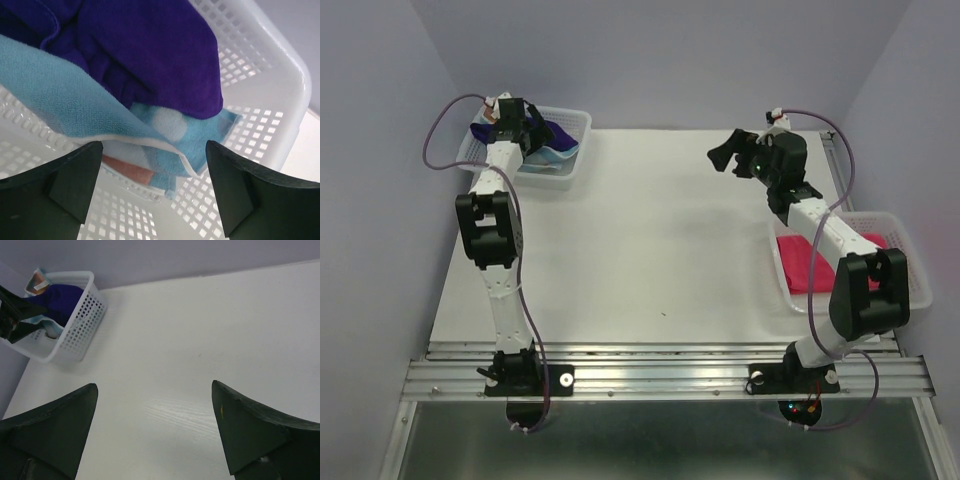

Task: Fold and stack the towels
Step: Grab crumpled towel

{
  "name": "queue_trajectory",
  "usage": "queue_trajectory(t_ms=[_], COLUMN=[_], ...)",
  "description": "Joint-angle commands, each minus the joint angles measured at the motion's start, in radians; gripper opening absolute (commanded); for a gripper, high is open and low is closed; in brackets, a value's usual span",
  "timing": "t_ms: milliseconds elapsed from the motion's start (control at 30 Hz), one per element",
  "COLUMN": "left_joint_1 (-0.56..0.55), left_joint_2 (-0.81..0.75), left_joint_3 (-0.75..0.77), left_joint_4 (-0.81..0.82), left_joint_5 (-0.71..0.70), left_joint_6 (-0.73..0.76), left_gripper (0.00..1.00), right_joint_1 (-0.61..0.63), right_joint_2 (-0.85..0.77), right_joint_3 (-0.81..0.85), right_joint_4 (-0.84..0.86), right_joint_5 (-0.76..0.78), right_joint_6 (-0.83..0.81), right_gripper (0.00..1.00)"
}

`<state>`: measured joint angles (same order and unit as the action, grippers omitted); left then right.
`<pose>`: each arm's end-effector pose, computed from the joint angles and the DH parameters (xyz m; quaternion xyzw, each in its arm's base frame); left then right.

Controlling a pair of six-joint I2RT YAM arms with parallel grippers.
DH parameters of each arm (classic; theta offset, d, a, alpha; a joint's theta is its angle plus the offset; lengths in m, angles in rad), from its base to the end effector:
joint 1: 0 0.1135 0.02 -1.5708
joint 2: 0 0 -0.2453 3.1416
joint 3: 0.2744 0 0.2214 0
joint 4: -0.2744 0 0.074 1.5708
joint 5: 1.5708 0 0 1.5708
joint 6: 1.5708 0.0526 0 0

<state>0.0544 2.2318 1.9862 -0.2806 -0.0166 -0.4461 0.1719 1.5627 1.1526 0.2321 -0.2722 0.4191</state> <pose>0.5006 0.0281 0.2499 -0.2186 0.8386 -0.0900 0.4907 0.3523 0.0755 0.3068 0.0073 0.7650 0.2847 0.5777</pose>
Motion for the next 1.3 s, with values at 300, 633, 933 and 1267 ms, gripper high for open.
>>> queue_trajectory(t_ms=[300,633,933,1267], left_joint_1=[0.007,0.009,0.009,0.009], left_joint_2=[0.097,0.054,-0.139,-0.530], left_joint_3=[0.144,0.145,0.033,-0.153], left_joint_4=[0.020,0.000,-0.009,0.070], left_joint_5=[-0.029,-0.094,-0.085,0.059], left_joint_6=[-0.051,-0.042,-0.003,0.026], left_gripper=[0.88,0.10,0.00,0.00], right_joint_1=[0.000,0.001,0.001,0.001], right_joint_2=[-0.067,-0.116,-0.145,-0.340], right_joint_3=[-0.010,-0.068,-0.106,-0.306], right_joint_4=[0.056,0.050,0.019,0.036], right_joint_5=[0.027,0.057,0.047,0.001], right_joint_6=[0.003,0.003,0.012,0.090], right_gripper=[1.00,1.00,1.00,1.00])
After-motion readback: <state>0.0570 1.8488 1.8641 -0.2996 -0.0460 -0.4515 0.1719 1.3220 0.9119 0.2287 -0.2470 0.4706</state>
